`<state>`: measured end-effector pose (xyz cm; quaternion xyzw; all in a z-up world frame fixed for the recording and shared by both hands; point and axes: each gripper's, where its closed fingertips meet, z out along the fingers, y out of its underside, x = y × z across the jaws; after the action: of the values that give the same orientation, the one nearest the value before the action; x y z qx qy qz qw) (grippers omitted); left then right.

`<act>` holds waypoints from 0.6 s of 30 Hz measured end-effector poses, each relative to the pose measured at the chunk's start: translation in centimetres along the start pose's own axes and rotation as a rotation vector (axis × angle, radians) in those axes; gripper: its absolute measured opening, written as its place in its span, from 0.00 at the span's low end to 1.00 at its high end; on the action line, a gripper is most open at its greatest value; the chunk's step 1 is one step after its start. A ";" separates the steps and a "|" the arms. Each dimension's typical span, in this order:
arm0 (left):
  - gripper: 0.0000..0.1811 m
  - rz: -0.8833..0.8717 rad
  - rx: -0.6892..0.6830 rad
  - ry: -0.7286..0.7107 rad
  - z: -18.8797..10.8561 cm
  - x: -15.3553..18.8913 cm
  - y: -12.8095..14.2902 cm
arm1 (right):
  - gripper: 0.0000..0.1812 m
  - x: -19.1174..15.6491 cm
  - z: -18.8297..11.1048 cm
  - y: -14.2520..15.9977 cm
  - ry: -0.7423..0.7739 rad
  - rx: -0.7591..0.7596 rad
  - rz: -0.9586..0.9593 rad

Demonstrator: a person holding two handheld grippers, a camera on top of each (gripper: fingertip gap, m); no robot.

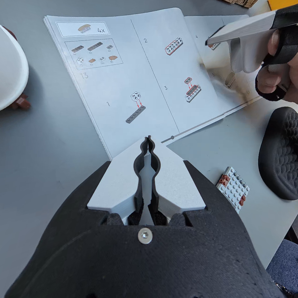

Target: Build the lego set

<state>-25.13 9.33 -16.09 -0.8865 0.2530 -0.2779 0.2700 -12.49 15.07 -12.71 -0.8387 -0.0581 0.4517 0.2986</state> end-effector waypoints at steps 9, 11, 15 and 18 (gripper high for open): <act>0.00 -0.006 0.006 0.000 -0.1 0.1 0.2 | 0.00 1.9 1.8 -3.7 -0.057 0.119 0.382; 0.00 -0.008 0.009 0.003 -0.1 0.2 0.2 | 0.00 2.4 2.1 -3.8 -0.039 0.130 0.407; 0.00 -0.014 0.020 0.005 -0.1 0.3 0.3 | 0.00 3.8 2.7 -3.2 0.004 0.124 0.432; 0.00 -0.017 0.021 0.009 -0.2 0.3 0.3 | 0.00 3.9 2.8 -3.0 0.001 0.116 0.433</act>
<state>-25.15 8.87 -16.08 -0.8846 0.2437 -0.2866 0.2758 -11.91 20.15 -15.03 -0.8133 0.1494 0.5075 0.2423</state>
